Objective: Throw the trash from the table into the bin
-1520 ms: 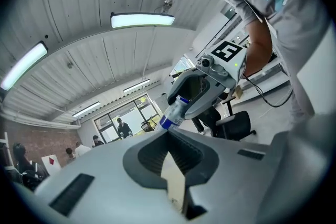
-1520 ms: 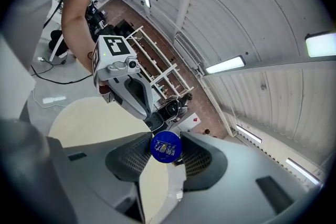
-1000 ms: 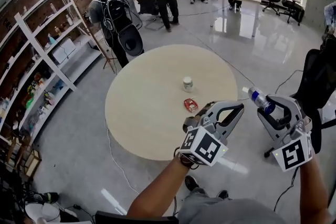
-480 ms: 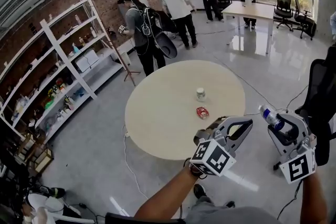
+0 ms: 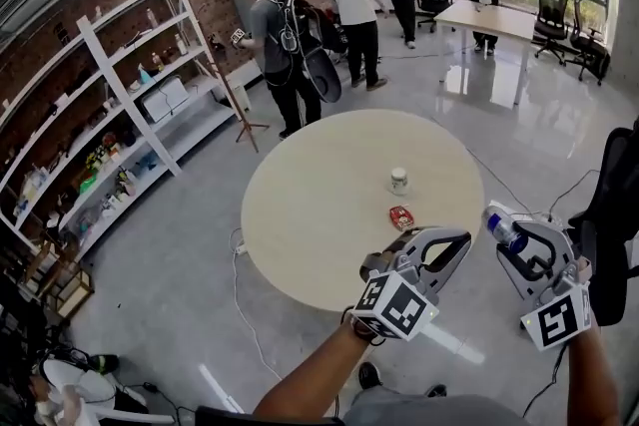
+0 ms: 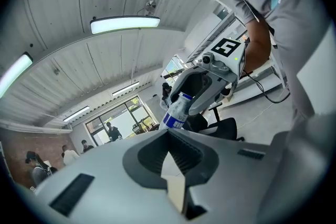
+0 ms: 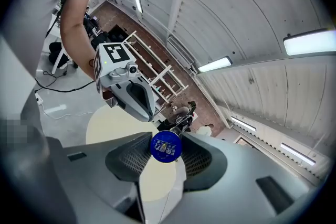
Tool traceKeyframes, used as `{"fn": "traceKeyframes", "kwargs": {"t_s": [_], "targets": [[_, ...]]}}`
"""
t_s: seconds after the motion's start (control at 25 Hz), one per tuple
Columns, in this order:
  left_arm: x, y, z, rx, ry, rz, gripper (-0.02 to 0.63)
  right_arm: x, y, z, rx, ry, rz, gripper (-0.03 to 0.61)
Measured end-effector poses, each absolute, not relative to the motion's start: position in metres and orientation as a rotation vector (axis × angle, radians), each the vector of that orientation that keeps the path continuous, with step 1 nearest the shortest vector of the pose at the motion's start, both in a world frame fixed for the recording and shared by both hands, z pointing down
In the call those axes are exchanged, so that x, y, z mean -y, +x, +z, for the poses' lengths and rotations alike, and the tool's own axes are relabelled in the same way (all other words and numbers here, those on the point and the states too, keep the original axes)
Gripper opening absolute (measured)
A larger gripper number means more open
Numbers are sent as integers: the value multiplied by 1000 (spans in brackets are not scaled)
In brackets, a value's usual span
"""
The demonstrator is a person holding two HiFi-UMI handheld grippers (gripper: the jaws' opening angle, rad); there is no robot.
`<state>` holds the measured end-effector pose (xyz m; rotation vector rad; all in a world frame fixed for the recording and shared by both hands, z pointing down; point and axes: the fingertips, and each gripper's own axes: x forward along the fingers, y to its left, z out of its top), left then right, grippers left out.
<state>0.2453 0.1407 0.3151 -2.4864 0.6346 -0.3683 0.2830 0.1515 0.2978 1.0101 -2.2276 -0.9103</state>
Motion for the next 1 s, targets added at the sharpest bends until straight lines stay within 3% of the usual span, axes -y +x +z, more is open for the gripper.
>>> {"fn": "traceKeyframes", "kwargs": {"t_s": [0.24,0.44,0.76,1.0], "targets": [[-61,144,315,-561,-2534,-331,41,-74,172,297,2196,1056,-860,170],[-25,100,318,-541,-2547,-308,41,-40,127,304,2170,1059,-829,170],[17,73,346,-591,-2583,-319,41,13,108,351,2176,973,-736,170],[86,60,367,-749,-2611,-429,41,116,117,432,2256,861,-544,170]]}}
